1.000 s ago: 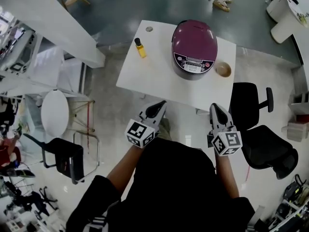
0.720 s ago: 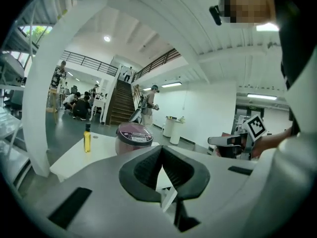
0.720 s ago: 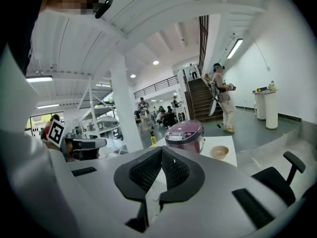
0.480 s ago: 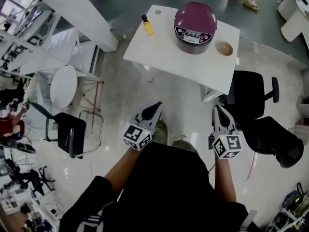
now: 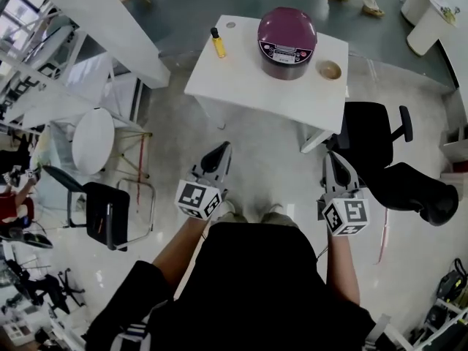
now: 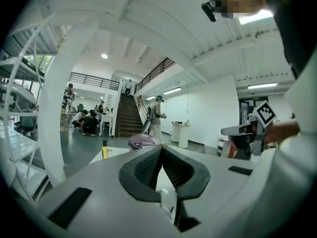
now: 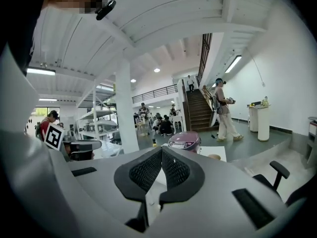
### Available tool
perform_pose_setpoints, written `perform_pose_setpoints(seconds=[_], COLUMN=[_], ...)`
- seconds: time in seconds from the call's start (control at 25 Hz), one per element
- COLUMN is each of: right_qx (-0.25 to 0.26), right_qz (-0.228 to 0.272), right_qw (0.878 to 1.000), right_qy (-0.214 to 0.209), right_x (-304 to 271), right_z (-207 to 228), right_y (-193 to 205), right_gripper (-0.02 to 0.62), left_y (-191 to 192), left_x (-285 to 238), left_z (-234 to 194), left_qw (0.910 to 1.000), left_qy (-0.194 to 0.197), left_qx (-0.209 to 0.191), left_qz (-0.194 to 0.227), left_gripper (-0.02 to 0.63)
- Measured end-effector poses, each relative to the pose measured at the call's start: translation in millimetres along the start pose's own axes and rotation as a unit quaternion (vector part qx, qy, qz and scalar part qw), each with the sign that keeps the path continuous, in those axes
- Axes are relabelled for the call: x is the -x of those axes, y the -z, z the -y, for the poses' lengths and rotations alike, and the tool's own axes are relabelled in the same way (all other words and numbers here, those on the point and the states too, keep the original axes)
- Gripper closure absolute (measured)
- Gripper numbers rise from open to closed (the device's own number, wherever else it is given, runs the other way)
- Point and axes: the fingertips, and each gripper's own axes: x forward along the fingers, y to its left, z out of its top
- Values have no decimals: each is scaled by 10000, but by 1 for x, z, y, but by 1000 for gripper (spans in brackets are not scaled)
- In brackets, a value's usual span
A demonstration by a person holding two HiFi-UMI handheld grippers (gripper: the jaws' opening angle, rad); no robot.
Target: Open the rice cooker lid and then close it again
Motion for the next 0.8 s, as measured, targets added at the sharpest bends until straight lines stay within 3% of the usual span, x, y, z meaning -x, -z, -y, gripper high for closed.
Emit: perform_pose_setpoints(seconds=[0.24,0.8], right_qx=[119,488], right_qz=[-27,62], right_qw=[9997,9986], right_qy=[209,179], right_x=[9,37], right_z=[0,39], right_y=[-4,-1], right_gripper=[595,597], left_y=[-13,-9], left_x=[16,11], left_z=[2,47], left_qw=[9997,9975], left_qy=[-141,-380], left_qx=[-14,-197], left_qz=[211,558], left_gripper=[603,603])
